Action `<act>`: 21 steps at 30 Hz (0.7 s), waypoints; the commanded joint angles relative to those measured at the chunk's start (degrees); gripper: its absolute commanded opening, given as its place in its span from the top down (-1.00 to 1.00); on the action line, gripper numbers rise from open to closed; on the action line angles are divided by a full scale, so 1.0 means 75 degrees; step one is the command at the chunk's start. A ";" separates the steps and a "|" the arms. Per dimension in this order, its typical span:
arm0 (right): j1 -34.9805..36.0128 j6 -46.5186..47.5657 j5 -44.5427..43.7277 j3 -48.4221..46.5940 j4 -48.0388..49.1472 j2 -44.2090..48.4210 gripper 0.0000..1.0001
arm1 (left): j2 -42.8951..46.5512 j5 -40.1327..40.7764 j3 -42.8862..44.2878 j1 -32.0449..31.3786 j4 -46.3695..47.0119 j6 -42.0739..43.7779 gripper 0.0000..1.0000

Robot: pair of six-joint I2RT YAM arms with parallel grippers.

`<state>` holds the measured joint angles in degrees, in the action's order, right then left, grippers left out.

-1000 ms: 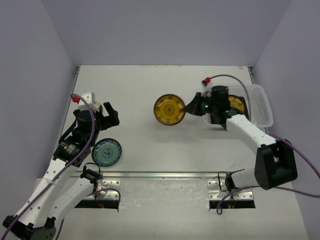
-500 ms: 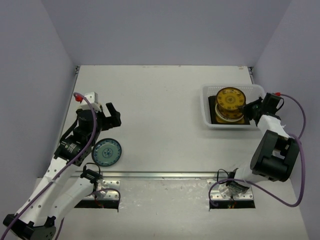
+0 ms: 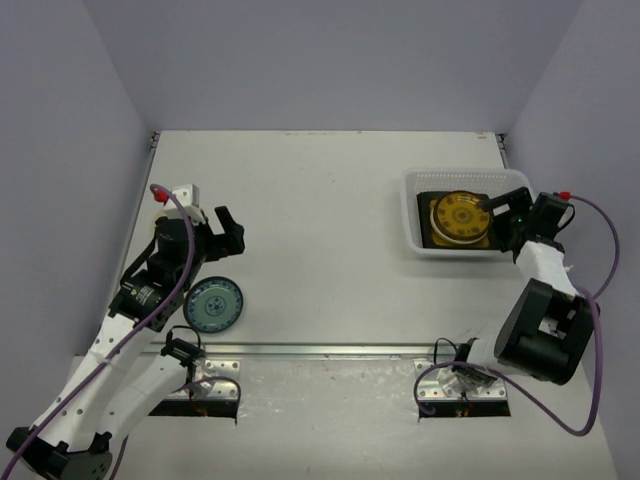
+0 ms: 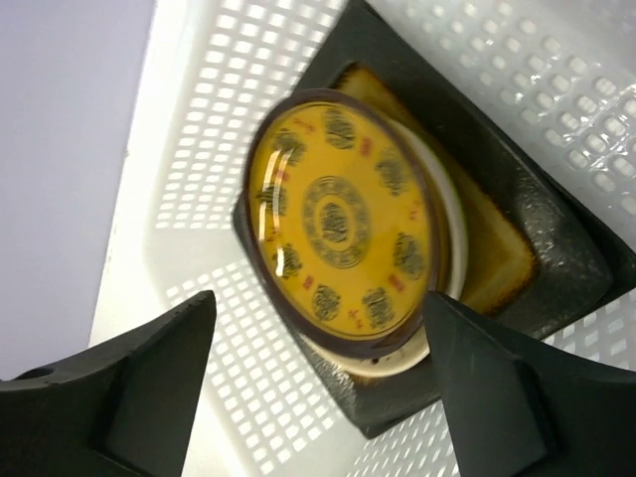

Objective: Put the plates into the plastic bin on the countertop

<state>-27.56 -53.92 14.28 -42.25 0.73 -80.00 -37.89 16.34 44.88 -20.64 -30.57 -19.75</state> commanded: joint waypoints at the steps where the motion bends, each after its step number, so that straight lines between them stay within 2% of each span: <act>1: 0.0022 0.0264 0.0279 0.0031 -0.0073 0.1281 -0.93 | 0.0048 0.0048 0.0016 0.0034 0.0373 0.0102 -1.00; 4: 0.0346 0.0509 0.0615 -0.0003 -0.0075 0.1701 -0.97 | 0.0091 0.0246 0.0051 0.0034 0.0326 0.0070 -1.00; 5: 0.0717 0.0912 0.0797 -0.0119 -0.0354 0.1784 -0.98 | 0.0128 0.0385 0.0059 0.0034 0.0301 0.0050 -1.00; 9: 0.3080 0.1966 0.1135 -0.0648 -0.0737 0.1637 -0.98 | 0.0338 0.1222 0.0150 0.0034 0.0091 -0.0191 -1.00; 12: 0.5396 0.1927 0.0949 -0.0442 -0.0412 0.1256 -0.98 | 0.0581 0.1885 0.0206 0.0057 -0.0093 -0.0422 -1.00; 13: 0.6628 0.1724 0.0730 -0.0223 0.0026 0.1121 -0.98 | 0.0700 0.2079 0.0214 0.0057 -0.0119 -0.0482 -1.00; 17: 0.8920 0.1120 0.0226 -0.0225 0.1296 -0.0076 -0.98 | 0.1232 0.2356 0.0143 0.0057 -0.0052 -0.0541 -1.00; 21: 1.0188 0.0559 0.0546 -0.1239 0.2046 -0.2344 -0.98 | 0.1419 0.2322 0.0109 0.0068 0.0021 -0.0496 -1.00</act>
<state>43.29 -45.70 18.67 -46.45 7.79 -86.27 -28.95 31.29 44.88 -20.62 -32.48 -22.99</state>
